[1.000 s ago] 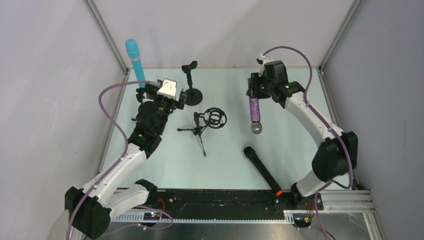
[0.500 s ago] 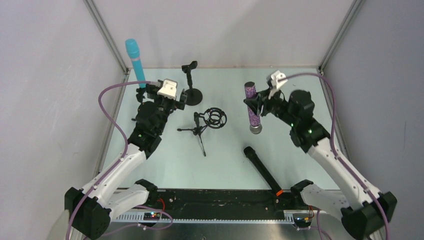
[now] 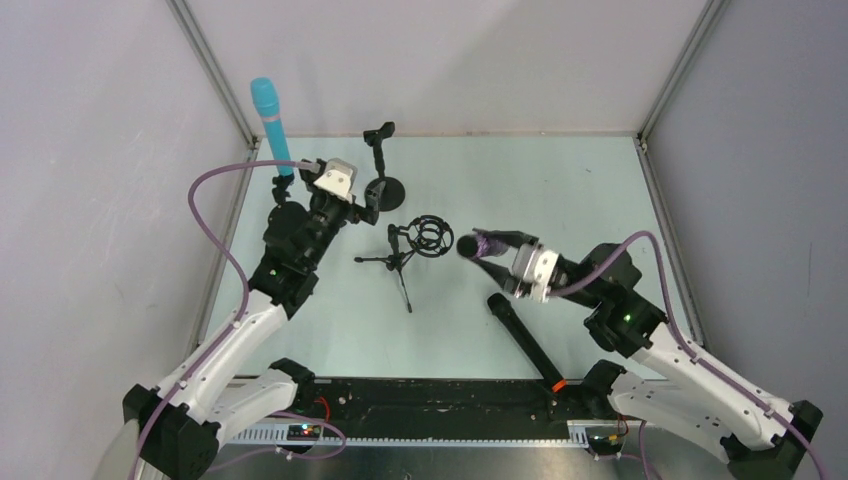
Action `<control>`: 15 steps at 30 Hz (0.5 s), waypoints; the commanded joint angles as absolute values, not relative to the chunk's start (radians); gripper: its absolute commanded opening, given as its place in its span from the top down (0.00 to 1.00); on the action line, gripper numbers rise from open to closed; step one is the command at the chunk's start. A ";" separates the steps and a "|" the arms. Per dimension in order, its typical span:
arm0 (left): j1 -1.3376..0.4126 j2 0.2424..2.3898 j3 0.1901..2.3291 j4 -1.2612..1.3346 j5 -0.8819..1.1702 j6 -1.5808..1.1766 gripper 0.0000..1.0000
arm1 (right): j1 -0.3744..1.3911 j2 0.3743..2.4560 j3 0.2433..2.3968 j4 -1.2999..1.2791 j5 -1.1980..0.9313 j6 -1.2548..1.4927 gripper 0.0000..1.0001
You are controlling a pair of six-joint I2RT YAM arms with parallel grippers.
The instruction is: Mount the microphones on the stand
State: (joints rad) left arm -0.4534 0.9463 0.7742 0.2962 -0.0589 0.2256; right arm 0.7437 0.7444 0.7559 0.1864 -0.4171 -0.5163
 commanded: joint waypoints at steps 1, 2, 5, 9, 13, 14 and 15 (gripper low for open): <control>-0.456 0.932 0.859 0.247 0.051 0.169 0.00 | 0.912 0.724 0.765 0.154 -0.379 -0.896 1.00; -0.456 0.930 0.871 0.240 0.057 0.158 0.00 | 0.937 0.727 0.765 0.135 -0.363 -0.947 1.00; -0.456 0.924 0.889 0.213 0.097 0.134 0.00 | 1.075 0.743 0.765 0.049 -0.206 -1.149 1.00; -0.455 0.929 0.932 0.175 0.186 0.085 0.00 | 1.225 0.777 0.765 0.007 0.074 -1.310 1.00; -0.455 0.966 1.008 0.097 0.356 0.026 0.01 | 1.326 0.799 0.714 0.070 0.282 -1.433 1.00; -0.454 0.978 1.025 0.060 0.414 0.013 0.01 | 1.349 0.798 0.700 0.103 0.325 -1.477 1.00; -0.454 1.002 1.057 0.040 0.461 -0.020 0.01 | 1.360 0.800 0.675 0.123 0.346 -1.502 1.00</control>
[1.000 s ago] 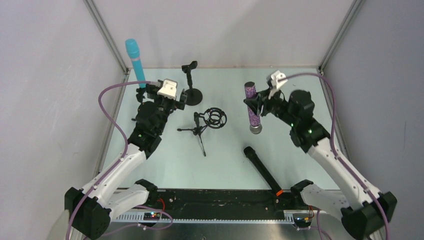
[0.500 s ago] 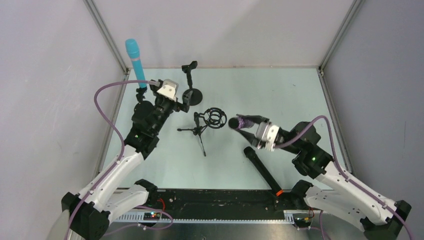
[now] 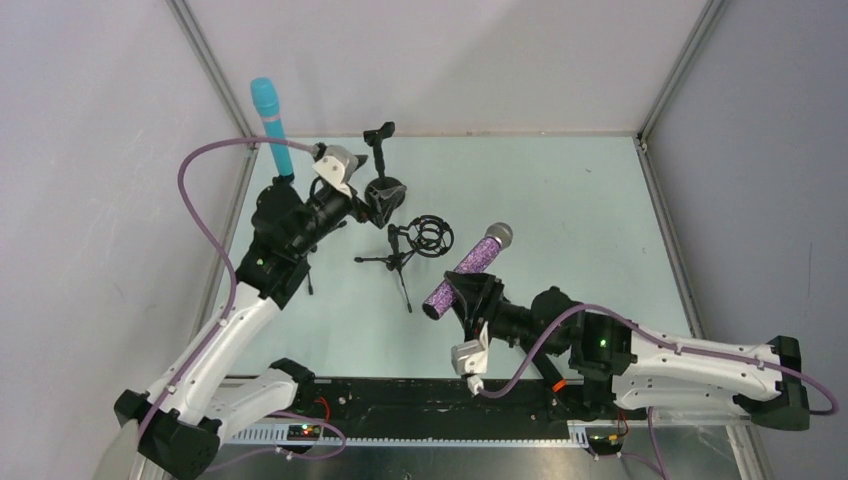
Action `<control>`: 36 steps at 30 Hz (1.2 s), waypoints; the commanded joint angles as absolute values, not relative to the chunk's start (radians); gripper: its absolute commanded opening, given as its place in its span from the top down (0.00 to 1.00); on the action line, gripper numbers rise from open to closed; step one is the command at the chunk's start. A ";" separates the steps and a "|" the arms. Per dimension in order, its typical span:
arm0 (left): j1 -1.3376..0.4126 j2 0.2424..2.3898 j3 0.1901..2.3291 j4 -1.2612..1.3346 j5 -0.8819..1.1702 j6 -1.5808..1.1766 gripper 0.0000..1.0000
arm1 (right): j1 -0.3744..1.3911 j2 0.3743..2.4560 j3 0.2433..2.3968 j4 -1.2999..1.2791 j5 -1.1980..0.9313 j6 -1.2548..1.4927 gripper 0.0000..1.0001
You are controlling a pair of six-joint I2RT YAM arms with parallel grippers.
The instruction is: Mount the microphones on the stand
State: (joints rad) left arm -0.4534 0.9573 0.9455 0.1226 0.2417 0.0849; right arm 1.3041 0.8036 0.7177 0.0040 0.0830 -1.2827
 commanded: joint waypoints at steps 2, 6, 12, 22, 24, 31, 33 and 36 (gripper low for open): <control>-0.454 1.041 1.111 -0.022 0.502 -0.072 0.01 | 1.391 0.802 0.633 0.187 0.415 -1.619 1.00; -0.455 1.119 1.174 -0.079 0.615 -0.144 0.00 | 1.436 0.799 0.535 0.347 0.508 -1.825 1.00; -0.479 1.198 1.224 -0.084 0.844 -0.211 0.00 | 1.473 0.794 0.419 0.531 0.505 -2.037 1.00; -0.596 1.354 1.265 -0.098 1.075 -0.331 0.01 | 1.491 0.822 0.411 0.496 0.472 -2.048 1.00; -0.614 1.377 1.269 -0.098 1.102 -0.361 0.02 | 1.495 0.828 0.411 0.490 0.471 -2.044 1.00; -0.674 1.434 1.266 -0.110 1.132 -0.377 0.06 | 1.508 0.866 0.411 0.506 0.458 -2.022 1.00; -0.693 1.452 1.264 -0.113 1.135 -0.373 0.07 | 1.509 0.885 0.411 0.518 0.451 -2.015 1.00; -0.717 1.479 1.262 -0.117 1.139 -0.370 0.10 | 1.514 0.912 0.416 0.536 0.441 -2.006 1.00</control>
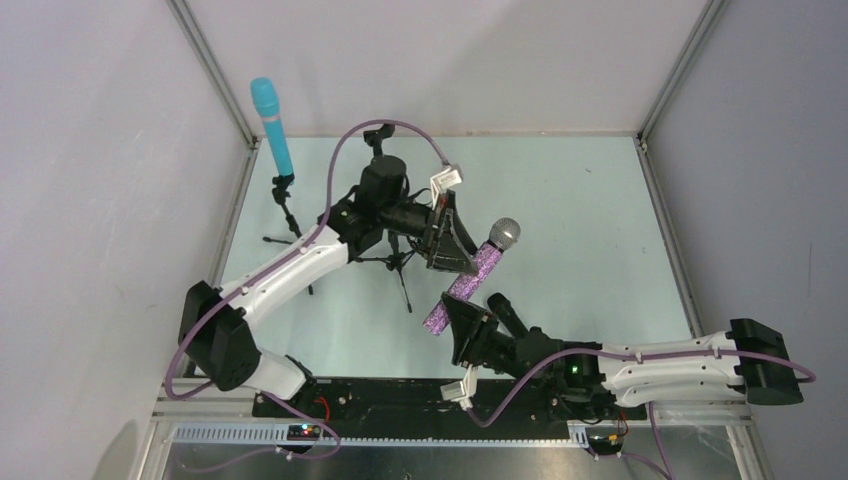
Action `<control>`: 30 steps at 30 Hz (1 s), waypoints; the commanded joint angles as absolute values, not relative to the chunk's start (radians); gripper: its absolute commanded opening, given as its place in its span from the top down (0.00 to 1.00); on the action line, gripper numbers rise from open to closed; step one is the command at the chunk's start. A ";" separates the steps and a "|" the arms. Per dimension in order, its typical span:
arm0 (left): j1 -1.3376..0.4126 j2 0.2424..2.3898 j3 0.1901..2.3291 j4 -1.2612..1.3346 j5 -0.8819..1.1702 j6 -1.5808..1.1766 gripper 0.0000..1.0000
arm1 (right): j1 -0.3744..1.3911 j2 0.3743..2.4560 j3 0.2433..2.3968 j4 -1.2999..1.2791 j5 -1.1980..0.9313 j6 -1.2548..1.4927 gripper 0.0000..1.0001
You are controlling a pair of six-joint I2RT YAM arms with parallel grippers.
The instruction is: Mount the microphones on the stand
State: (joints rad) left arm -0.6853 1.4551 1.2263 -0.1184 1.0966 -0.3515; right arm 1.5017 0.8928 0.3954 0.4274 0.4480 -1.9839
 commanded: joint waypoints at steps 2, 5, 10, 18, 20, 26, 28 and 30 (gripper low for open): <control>-0.732 1.496 1.262 -0.120 1.139 -0.367 0.18 | 1.515 0.928 0.420 0.545 0.437 -1.999 1.00; -0.749 1.516 1.263 -0.126 1.138 -0.351 0.26 | 1.517 0.946 0.425 0.551 0.434 -1.986 1.00; -0.753 1.535 1.276 -0.132 1.143 -0.329 0.60 | 1.516 0.962 0.428 0.552 0.426 -1.967 1.00; -0.763 1.583 1.335 -0.136 1.187 -0.308 1.00 | 1.519 0.962 0.439 0.532 0.412 -1.900 0.53; -0.760 1.567 1.342 -0.139 1.174 -0.283 1.00 | 1.521 0.962 0.439 0.527 0.416 -1.869 0.37; -0.718 1.460 1.318 -0.159 0.956 -0.174 1.00 | 1.536 0.949 0.455 0.493 0.411 -1.696 0.02; -0.702 1.404 1.300 -0.168 0.833 -0.118 1.00 | 1.543 0.934 0.498 0.424 0.395 -1.581 0.01; -0.699 1.331 1.272 -0.178 0.677 -0.048 1.00 | 1.544 0.916 0.528 0.350 0.364 -1.467 0.01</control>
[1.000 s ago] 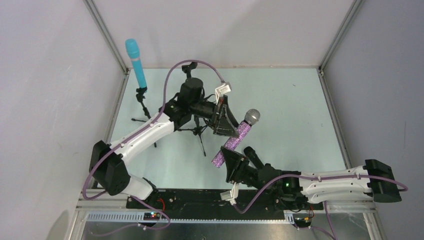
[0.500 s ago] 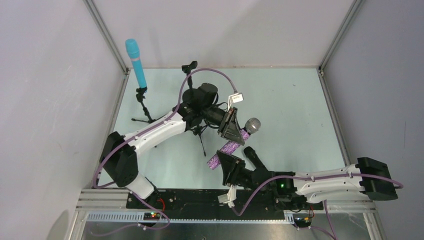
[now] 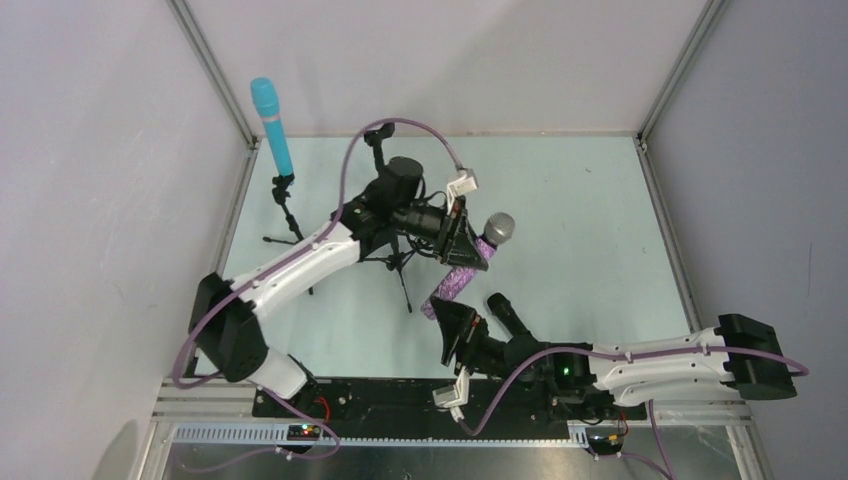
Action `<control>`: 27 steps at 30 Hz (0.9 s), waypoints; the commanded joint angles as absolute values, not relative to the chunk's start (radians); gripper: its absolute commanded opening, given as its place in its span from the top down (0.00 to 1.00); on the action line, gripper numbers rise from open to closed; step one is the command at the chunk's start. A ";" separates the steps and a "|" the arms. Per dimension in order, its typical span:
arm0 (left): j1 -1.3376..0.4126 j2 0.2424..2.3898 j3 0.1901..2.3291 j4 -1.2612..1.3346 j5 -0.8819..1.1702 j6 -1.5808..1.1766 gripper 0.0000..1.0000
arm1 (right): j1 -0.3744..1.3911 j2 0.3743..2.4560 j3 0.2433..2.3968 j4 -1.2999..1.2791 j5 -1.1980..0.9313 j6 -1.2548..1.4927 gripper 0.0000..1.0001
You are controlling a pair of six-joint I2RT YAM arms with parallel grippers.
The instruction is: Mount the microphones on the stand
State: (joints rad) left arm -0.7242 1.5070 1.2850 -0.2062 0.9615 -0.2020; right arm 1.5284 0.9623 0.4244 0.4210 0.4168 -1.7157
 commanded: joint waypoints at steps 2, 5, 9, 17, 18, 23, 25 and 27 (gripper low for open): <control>-0.699 1.250 1.233 -0.181 0.531 0.038 1.00 | 1.545 0.903 0.551 0.305 0.331 -1.361 0.01; -0.701 1.112 1.167 -0.179 0.375 0.133 1.00 | 1.542 0.893 0.577 0.265 0.285 -1.183 0.00; -0.702 0.968 1.107 -0.168 0.315 0.168 1.00 | 1.521 0.869 0.603 0.217 0.192 -0.976 0.01; -0.702 0.704 0.896 -0.018 0.270 0.096 1.00 | 1.334 0.768 0.660 0.142 -0.126 -0.507 0.00; -0.702 0.687 0.863 0.009 0.279 0.085 1.00 | 1.280 0.761 0.668 0.130 -0.161 -0.422 0.00; -0.704 0.614 0.790 0.073 0.338 -0.008 1.00 | 1.009 0.742 0.725 0.120 -0.451 -0.060 0.01; -0.703 0.602 0.770 0.095 0.362 -0.063 1.00 | 0.903 0.747 0.731 0.149 -0.589 0.071 0.01; -0.704 0.596 0.750 0.128 0.395 -0.106 1.00 | 0.806 0.768 0.732 0.213 -0.734 0.203 0.01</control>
